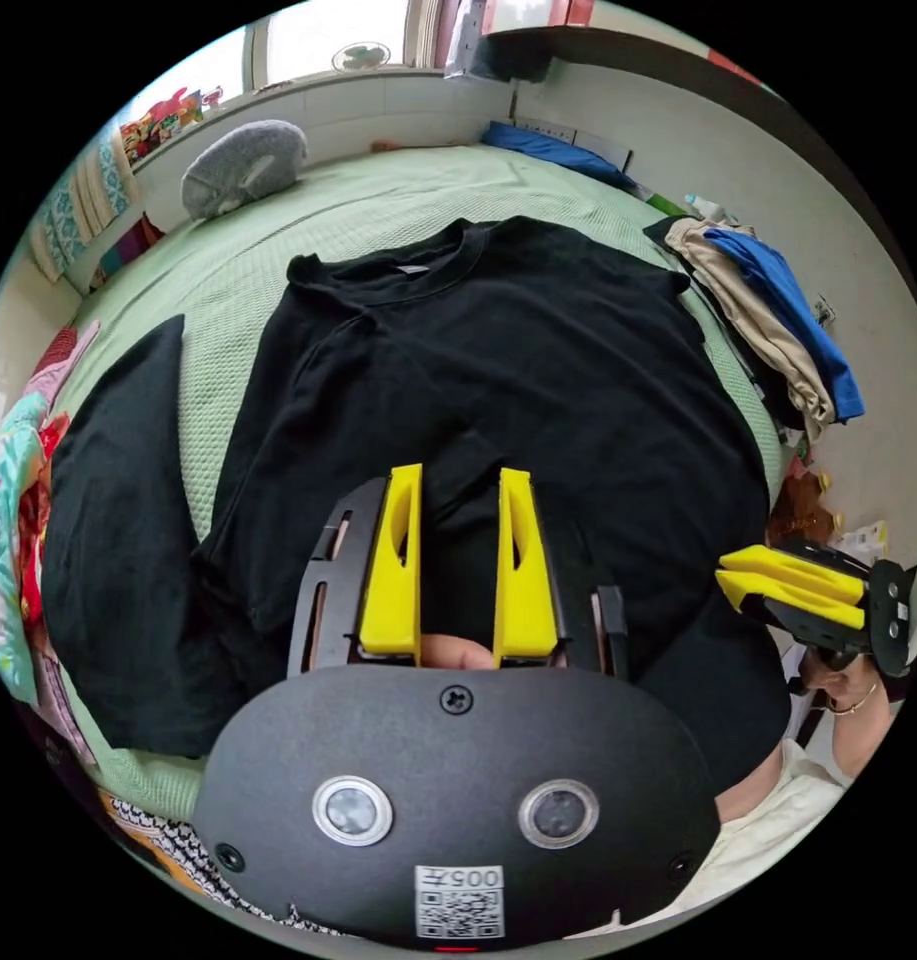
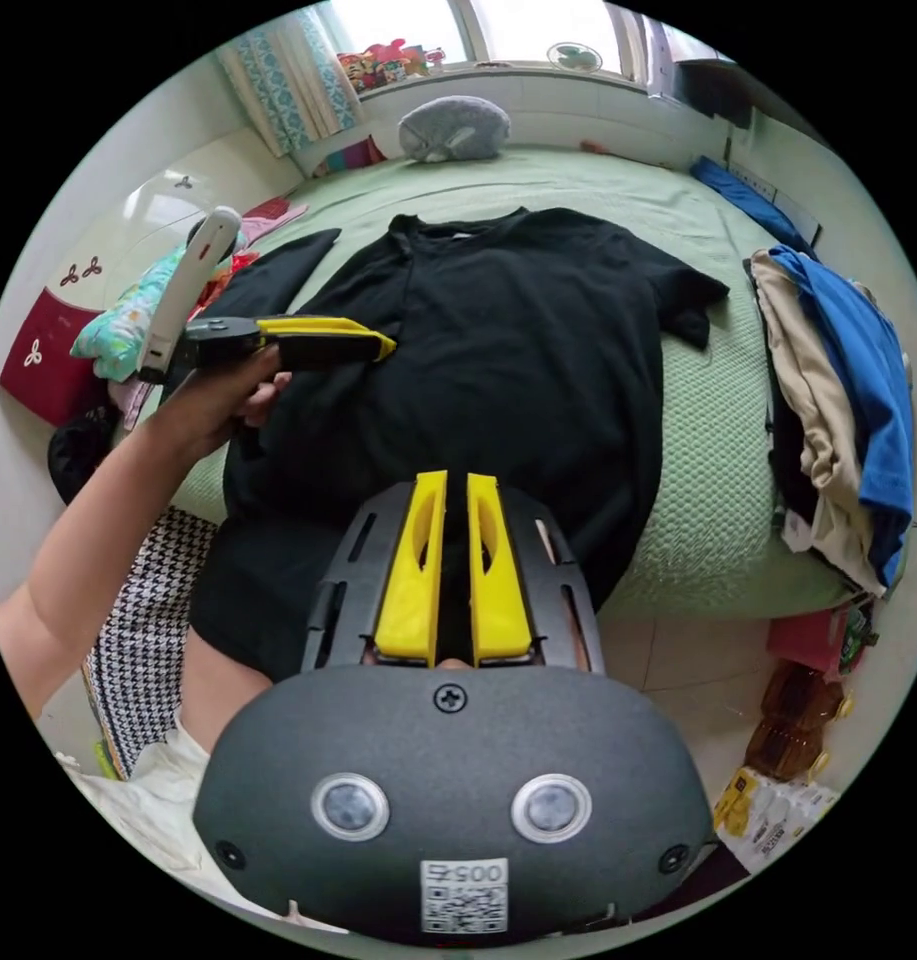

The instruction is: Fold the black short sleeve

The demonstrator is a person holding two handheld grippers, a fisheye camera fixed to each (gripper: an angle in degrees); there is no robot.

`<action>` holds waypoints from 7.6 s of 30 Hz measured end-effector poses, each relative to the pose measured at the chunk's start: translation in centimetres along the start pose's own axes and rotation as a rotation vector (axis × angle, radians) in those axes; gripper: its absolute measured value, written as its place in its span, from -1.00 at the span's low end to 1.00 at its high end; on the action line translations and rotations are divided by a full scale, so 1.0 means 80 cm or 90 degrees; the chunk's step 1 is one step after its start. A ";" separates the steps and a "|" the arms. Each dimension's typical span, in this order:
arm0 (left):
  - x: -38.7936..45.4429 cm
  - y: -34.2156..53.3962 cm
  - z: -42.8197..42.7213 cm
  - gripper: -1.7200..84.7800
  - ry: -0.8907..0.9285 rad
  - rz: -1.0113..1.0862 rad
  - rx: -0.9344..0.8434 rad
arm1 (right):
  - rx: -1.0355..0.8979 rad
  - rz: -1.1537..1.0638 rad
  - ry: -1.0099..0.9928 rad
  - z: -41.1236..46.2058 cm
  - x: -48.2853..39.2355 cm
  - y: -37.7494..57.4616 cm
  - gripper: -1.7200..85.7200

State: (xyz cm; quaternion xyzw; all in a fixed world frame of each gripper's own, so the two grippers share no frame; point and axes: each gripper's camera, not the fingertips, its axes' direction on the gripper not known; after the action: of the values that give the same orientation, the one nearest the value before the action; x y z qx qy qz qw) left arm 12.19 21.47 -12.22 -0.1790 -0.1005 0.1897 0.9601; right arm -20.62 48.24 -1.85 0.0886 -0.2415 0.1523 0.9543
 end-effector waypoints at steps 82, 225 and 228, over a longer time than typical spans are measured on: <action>0.222 0.322 -0.211 -0.98 -0.063 -0.272 0.060 | 0.077 0.056 0.255 0.108 -0.281 0.229 -0.99; 0.380 0.334 -0.195 -0.98 -0.096 -0.238 0.073 | 0.137 -0.013 0.207 0.160 -0.319 0.322 -0.99; 0.380 0.334 -0.195 -0.98 -0.095 -0.238 0.073 | 0.137 -0.013 0.206 0.160 -0.319 0.322 -0.99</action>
State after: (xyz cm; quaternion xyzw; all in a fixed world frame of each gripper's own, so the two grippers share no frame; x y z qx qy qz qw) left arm 35.07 51.96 -32.87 -0.0877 -0.1920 0.0268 0.9771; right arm -56.13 62.93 -0.71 0.1669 -0.0660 0.1798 0.9672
